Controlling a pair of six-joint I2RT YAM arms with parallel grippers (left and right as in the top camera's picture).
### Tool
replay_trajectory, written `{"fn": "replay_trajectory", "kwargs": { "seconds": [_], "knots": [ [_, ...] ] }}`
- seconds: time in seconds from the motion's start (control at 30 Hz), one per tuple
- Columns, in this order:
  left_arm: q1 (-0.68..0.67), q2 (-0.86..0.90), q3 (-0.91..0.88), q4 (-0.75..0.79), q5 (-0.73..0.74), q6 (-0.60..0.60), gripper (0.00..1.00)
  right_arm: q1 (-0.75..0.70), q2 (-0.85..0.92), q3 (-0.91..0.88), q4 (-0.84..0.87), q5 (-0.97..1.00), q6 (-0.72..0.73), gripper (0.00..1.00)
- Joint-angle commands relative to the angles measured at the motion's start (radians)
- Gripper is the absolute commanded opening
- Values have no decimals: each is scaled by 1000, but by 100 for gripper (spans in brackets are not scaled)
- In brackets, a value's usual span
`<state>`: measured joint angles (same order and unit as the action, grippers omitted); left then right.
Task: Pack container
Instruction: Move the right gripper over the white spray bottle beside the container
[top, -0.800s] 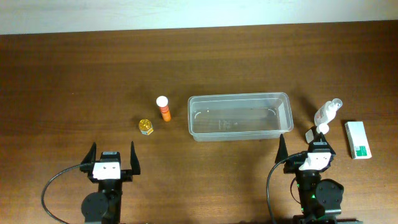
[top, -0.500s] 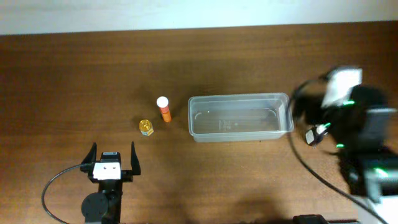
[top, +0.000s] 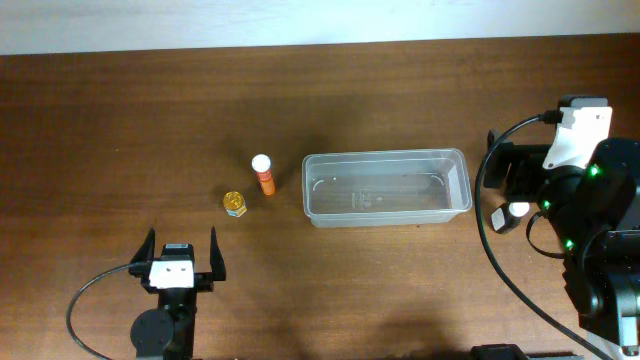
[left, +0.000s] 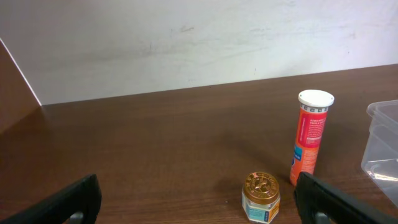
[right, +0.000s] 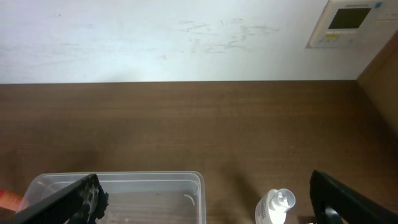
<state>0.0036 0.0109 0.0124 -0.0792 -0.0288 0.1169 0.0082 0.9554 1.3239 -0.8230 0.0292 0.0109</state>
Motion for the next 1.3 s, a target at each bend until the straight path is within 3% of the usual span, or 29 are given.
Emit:
{"fn": "replay_trajectory", "kwargs": {
  "seconds": [0.0,0.33,0.57,0.93,1.27],
  "knots": [
    [6,-6,-3,-4,11,16,99,4,-8,-3,6,22,9,98],
    [6,-6,-3,-4,11,16,99,-38,19,63,-47,66,85,98],
    [6,-6,-3,-4,11,16,99,-241,117,89,-185,51,220,98],
    [6,-6,-3,-4,11,16,99,-251,259,89,-404,50,287,98],
    [6,-6,-3,-4,11,16,99,-251,270,88,-441,28,288,98]
  ]
}}
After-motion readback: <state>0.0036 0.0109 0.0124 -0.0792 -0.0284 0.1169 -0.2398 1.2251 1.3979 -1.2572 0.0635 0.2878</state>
